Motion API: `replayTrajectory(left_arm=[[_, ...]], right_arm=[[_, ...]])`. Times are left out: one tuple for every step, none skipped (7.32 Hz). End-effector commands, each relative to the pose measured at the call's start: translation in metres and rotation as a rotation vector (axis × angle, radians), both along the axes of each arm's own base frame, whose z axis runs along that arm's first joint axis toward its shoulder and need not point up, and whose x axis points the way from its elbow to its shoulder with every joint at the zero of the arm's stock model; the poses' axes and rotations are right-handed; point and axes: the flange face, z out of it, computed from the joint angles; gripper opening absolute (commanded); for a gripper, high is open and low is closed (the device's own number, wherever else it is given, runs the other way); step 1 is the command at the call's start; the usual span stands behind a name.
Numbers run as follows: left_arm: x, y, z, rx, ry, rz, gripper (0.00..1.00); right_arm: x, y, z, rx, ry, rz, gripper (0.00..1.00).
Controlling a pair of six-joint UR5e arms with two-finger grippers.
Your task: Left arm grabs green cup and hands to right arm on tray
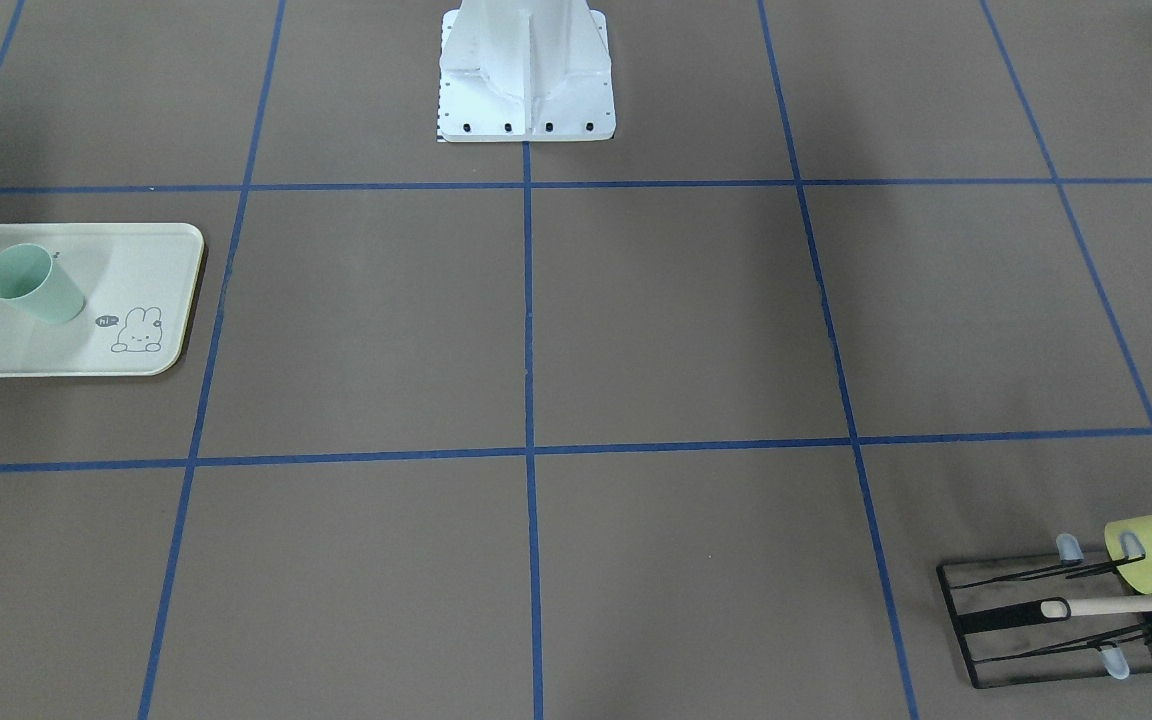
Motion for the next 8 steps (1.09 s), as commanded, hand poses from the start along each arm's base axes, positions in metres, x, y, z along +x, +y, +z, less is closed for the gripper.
replayTrajectory(left_arm=[[0.002, 0.0026, -0.0045, -0.001, 0.039, 0.003, 1.0], [0.0032, 0.0035, -0.0056, -0.004, 0.049, 0.005, 1.0], [0.0033, 0.0035, -0.0065, -0.003, 0.05, 0.006, 1.0], [0.0038, 0.0028, -0.0039, -0.007, 0.047, 0.007, 1.0], [0.0039, 0.002, -0.0034, -0.006, 0.049, 0.007, 1.0], [0.004, 0.0012, -0.0045, -0.001, 0.05, 0.007, 1.0], [0.004, 0.0004, -0.0038, -0.001, 0.05, 0.007, 1.0], [0.004, 0.0004, -0.0046, 0.0, 0.05, 0.007, 1.0]], right_arm=[[-0.0013, -0.0002, -0.0024, 0.001, -0.009, -0.001, 1.0], [-0.0006, -0.0008, -0.003, 0.003, -0.008, 0.001, 1.0], [-0.0019, -0.001, -0.0015, 0.001, -0.007, -0.003, 1.0], [-0.0027, -0.0016, -0.0005, -0.003, -0.007, -0.004, 1.0], [-0.0027, -0.0015, -0.0012, -0.002, -0.007, -0.004, 1.0], [-0.0074, -0.0018, 0.0003, -0.006, -0.007, -0.013, 1.0], [-0.0095, -0.0018, 0.0003, -0.006, -0.007, -0.018, 1.0], [-0.0102, -0.0019, 0.001, -0.007, -0.007, -0.019, 1.0]])
